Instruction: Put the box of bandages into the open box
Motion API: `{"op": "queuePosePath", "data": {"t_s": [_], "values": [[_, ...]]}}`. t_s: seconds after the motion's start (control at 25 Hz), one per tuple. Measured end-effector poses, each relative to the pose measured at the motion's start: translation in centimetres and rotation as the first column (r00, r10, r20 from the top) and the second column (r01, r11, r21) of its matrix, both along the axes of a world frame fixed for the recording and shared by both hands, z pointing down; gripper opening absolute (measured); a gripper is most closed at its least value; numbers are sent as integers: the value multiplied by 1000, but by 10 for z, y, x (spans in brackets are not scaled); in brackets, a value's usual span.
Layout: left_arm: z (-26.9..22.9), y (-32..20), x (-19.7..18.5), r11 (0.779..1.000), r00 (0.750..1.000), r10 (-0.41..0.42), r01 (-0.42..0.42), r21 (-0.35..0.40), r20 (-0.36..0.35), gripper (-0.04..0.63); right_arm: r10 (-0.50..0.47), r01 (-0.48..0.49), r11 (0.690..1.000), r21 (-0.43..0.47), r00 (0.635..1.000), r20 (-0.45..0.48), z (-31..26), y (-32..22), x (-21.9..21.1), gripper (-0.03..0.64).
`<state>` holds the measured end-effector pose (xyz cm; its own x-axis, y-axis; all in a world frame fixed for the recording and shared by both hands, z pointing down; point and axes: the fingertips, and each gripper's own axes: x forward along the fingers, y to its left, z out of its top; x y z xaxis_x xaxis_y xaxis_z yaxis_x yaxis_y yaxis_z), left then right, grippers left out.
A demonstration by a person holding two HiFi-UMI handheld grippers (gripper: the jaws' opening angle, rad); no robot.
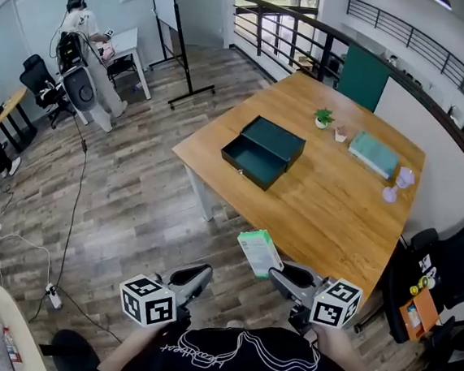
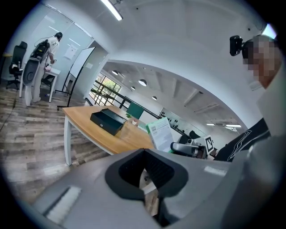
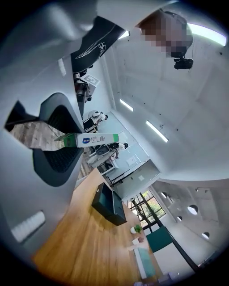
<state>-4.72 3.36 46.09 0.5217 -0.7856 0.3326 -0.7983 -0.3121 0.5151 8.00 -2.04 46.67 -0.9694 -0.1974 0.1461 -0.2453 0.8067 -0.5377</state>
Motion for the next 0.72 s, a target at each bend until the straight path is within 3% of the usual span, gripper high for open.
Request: {"op": "queuePosePath", "data": {"t_s": [0.2, 0.36, 0.52, 0.72], "values": [[-7, -32, -14, 999, 998, -23, 24, 21, -53, 0, -5, 6, 1000, 30, 1000, -20, -5, -34, -18, 121], [-2, -48, -16, 1000, 1000, 6, -6, 23, 17, 0, -4, 5, 999, 45, 1000, -27, -5, -51, -28, 121], [1, -67, -21, 999, 998, 36, -36, 7, -50, 0, 29, -27, 998, 48, 999, -37, -4, -73, -38, 121], [7, -104, -40, 997, 995, 77, -77, -9, -66, 0, 71, -68, 996, 55, 996, -51, -2, -107, -55, 120]]}}
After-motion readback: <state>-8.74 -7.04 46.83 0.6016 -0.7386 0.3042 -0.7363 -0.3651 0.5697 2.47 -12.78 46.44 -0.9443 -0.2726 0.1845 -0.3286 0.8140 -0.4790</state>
